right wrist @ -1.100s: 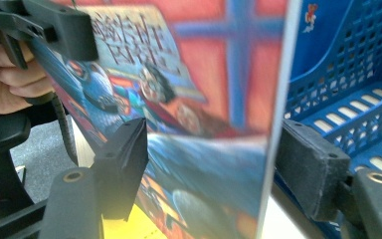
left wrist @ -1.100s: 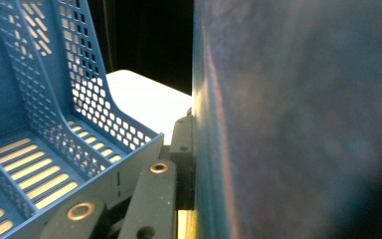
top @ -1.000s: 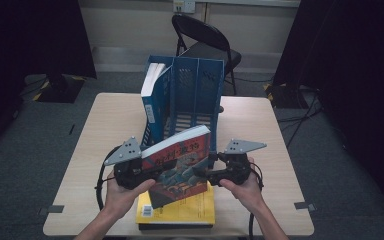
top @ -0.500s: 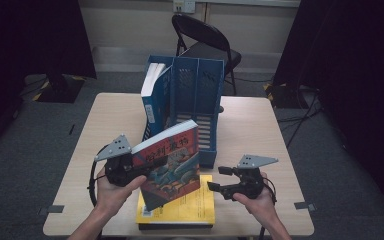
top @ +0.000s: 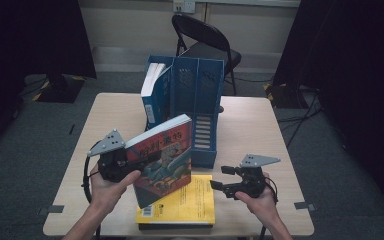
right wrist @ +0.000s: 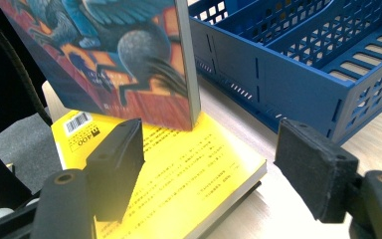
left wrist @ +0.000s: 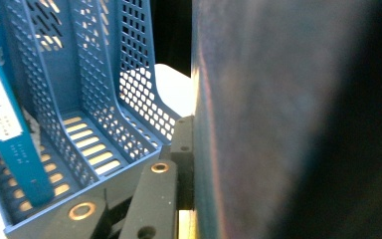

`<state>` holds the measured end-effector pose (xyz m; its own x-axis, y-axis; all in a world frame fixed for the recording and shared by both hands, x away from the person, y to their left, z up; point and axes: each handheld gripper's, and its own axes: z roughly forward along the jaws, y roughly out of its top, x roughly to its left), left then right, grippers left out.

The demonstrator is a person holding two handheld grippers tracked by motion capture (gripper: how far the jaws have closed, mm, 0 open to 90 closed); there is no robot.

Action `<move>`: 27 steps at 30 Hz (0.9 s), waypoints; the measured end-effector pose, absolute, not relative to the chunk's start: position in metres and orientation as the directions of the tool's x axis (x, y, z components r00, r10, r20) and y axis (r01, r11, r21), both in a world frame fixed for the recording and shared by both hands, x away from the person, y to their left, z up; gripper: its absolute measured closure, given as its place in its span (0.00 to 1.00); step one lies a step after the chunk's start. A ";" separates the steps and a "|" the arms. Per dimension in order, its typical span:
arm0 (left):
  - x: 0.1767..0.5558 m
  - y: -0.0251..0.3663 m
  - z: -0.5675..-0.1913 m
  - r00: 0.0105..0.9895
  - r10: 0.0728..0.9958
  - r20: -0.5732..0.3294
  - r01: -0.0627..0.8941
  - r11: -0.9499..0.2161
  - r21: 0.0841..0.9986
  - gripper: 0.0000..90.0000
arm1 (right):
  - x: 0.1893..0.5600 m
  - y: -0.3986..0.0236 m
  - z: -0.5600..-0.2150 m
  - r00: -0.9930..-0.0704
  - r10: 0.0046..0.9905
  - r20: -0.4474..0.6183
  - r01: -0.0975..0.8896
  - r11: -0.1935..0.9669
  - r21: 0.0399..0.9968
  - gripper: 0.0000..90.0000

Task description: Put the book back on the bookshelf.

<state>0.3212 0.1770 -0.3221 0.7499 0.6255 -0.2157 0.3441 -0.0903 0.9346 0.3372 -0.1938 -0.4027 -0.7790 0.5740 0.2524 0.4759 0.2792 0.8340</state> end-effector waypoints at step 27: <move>0.354 0.175 -0.303 0.663 0.707 -0.247 0.357 -0.008 0.934 0.83 | 0.342 -0.198 -0.412 -0.768 0.574 0.283 0.505 0.272 0.819 0.28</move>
